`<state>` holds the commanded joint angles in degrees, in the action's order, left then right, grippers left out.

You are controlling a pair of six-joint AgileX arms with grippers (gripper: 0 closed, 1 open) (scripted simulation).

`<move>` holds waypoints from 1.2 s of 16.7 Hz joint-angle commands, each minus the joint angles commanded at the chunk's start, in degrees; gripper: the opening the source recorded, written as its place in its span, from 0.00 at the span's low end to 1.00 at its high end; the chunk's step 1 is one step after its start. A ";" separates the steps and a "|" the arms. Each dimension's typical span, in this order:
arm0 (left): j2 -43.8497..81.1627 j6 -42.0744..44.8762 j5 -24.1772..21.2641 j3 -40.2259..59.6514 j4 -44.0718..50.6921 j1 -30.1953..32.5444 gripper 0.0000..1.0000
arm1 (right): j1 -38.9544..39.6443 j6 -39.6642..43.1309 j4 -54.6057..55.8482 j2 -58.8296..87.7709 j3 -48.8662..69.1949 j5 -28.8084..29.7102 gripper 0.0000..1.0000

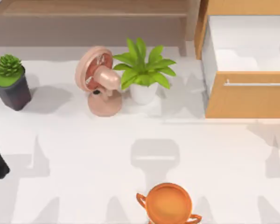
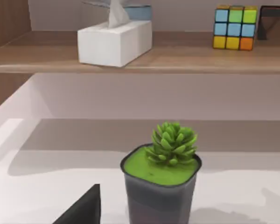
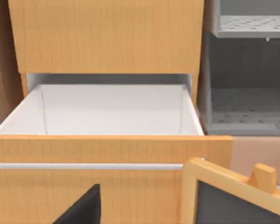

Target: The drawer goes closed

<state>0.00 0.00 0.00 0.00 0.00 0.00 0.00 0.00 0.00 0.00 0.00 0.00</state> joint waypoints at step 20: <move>0.00 0.00 0.00 0.00 0.00 0.00 1.00 | -22.84 -0.85 28.64 59.97 31.55 -22.36 1.00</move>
<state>0.00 0.00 0.00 0.00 0.00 0.00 -22.84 -0.85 28.64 59.97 31.55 -22.36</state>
